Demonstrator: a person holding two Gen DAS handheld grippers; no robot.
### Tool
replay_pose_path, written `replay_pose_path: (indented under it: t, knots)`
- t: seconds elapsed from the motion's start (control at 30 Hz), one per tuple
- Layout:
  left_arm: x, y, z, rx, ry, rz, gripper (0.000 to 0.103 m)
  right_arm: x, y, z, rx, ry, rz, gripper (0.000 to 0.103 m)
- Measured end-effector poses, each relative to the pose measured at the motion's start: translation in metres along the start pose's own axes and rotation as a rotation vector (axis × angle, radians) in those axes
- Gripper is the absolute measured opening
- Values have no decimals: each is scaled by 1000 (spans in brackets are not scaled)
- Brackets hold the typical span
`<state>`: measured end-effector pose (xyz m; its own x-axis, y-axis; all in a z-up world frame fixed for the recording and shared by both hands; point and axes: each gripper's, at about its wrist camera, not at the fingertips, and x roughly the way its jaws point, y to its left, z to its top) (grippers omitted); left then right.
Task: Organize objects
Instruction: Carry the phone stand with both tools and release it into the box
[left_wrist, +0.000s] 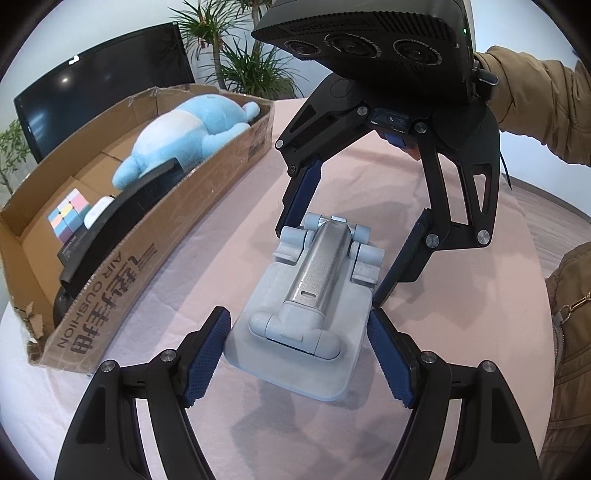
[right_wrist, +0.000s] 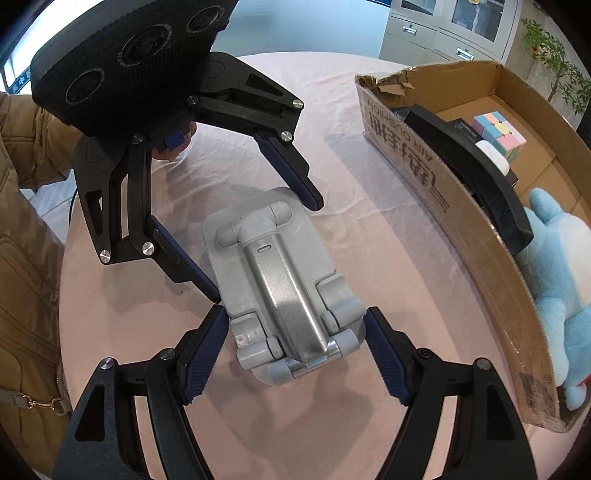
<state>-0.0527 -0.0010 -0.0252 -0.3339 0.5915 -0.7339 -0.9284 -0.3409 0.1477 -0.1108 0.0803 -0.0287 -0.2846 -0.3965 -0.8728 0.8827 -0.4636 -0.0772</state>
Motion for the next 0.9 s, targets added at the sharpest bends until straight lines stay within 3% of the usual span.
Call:
replay_pose_path:
  t: [0.23, 0.27, 0.33, 0.37, 0.53, 0.67, 0.83, 0.9]
  knots:
    - [-20, 16, 20, 36, -49, 38, 76, -11, -14, 35, -44, -6, -61, 73]
    - [-25, 20, 26, 48, -57, 50, 76, -32, -3, 20, -55, -6, -73, 72]
    - [-32, 31, 36, 71, -70, 75, 76, -43, -8, 44, -86, -6, -102, 72]
    - [-37, 41, 43, 78, -79, 88, 76, -59, 18, 51, -93, -9, -113, 72]
    - [-44, 98, 75, 76, -106, 128, 76, -52, -28, 85, -117, -45, -152, 72]
    - [-29, 140, 89, 38, -74, 133, 77, -26, -78, 103, -106, -44, -154, 73]
    - [9, 187, 95, -66, -25, 135, 79, 0, -125, 109, -80, -24, -157, 73]
    - [15, 200, 92, -139, -35, 191, 79, -3, -134, 106, -31, -43, -173, 75]
